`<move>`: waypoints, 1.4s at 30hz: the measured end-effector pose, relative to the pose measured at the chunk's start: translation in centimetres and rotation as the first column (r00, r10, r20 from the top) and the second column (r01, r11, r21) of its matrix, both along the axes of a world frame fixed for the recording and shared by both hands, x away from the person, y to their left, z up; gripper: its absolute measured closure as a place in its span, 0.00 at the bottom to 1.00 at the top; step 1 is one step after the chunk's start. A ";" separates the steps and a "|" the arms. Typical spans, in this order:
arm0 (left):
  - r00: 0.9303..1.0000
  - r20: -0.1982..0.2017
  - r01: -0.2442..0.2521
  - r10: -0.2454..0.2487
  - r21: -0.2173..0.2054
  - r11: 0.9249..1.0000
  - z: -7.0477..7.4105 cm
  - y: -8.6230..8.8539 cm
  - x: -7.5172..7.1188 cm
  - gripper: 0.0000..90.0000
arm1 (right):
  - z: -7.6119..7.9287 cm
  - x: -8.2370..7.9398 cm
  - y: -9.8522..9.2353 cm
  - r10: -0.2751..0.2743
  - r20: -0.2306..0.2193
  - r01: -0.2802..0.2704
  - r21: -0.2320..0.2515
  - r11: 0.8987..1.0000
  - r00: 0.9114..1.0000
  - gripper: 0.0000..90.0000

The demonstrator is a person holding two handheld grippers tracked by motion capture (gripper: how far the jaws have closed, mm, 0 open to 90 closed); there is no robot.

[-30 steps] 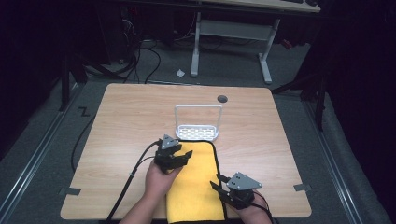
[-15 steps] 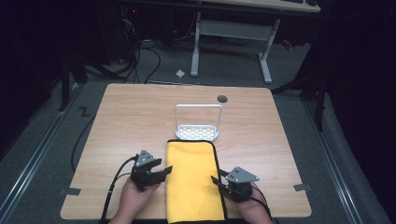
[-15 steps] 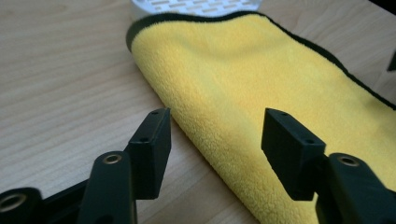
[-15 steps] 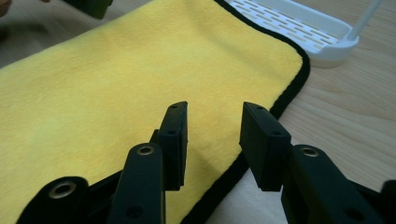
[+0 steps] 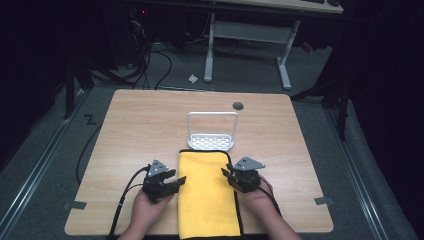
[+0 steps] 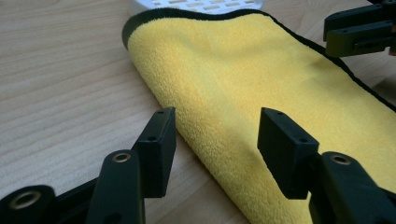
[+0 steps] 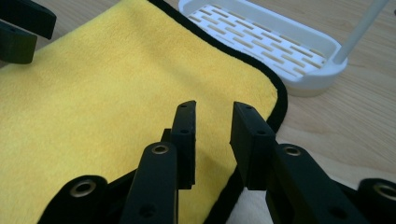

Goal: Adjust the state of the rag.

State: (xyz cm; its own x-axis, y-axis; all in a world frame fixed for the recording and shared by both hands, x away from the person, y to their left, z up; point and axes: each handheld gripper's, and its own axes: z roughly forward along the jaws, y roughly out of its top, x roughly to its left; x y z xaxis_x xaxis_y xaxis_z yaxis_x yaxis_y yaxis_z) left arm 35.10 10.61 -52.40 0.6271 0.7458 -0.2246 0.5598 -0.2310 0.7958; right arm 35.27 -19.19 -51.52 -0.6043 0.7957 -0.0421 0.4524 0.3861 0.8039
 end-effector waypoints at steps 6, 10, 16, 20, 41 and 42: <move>1.000 -0.003 -0.005 0.005 0.031 1.000 -0.4 -0.8 0.7 0.70 | -0.3 1.4 0.7 0.012 -0.014 -0.013 -0.019 1.000 1.000 0.90; 1.000 -0.009 0.005 -0.004 0.090 0.996 -1.0 -1.3 1.0 0.82 | -1.1 1.6 1.2 0.022 -0.053 -0.026 -0.077 0.997 0.998 0.99; 0.998 -0.012 0.057 -0.056 0.111 0.992 -0.9 -1.2 0.2 0.82 | -1.5 1.1 0.8 0.025 -0.073 -0.031 -0.084 0.996 0.997 0.99; 0.995 -0.023 0.095 -0.094 0.097 0.991 -0.9 -1.3 -0.9 0.81 | -1.5 -0.4 0.2 0.041 -0.076 -0.047 -0.082 0.996 0.996 0.98; 0.998 -0.069 0.000 0.000 -0.004 1.000 -0.2 -1.3 2.1 0.44 | -1.4 -3.3 -1.2 0.099 -0.099 -0.106 -0.069 0.992 0.990 0.93; 0.996 -0.089 -0.007 0.006 -0.010 1.000 -0.2 -1.7 3.1 0.45 | -1.5 -3.3 -1.3 0.102 -0.097 -0.109 -0.064 0.992 0.990 0.93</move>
